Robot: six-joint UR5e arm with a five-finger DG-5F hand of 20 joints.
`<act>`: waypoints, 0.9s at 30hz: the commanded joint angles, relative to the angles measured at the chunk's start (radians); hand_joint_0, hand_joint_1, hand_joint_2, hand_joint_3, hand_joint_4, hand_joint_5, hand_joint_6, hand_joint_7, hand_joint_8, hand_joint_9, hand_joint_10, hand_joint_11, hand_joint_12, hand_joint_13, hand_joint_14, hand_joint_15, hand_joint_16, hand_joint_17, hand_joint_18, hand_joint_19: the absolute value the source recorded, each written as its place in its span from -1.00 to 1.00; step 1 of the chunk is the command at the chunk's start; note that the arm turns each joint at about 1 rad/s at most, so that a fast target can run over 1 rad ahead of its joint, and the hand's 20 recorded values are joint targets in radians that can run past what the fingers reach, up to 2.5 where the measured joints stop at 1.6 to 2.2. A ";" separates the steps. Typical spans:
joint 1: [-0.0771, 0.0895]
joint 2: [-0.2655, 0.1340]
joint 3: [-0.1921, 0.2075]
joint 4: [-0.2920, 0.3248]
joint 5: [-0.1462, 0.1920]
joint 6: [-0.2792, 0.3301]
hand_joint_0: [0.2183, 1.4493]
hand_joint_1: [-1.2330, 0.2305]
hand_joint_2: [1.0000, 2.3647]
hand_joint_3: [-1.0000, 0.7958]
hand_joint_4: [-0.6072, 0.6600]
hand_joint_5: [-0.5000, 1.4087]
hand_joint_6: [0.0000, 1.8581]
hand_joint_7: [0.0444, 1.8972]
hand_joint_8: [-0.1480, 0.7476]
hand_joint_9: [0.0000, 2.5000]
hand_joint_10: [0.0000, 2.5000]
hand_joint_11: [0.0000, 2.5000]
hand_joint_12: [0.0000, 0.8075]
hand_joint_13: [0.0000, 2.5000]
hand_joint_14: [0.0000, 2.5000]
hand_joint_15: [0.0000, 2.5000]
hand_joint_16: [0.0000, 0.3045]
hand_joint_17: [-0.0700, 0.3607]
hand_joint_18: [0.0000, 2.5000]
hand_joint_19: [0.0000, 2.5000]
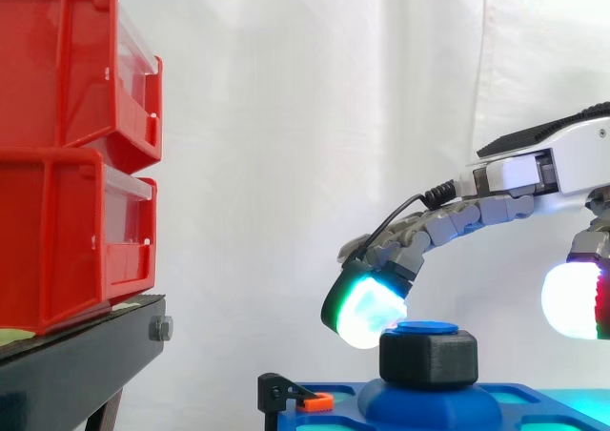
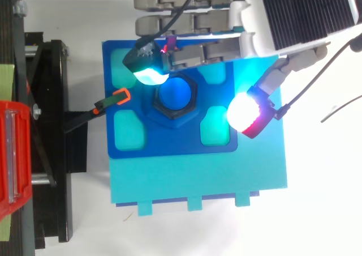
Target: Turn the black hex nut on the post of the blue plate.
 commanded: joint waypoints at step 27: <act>0.065 0.001 0.102 -0.067 0.106 0.025 -0.69 0.25 -1.00 -0.44 0.20 -0.70 -0.46 -0.29 -0.19 -0.89 -1.00 -1.00 -0.08 -1.00 -1.00 -0.94 -0.63 -0.09 -1.00 -0.78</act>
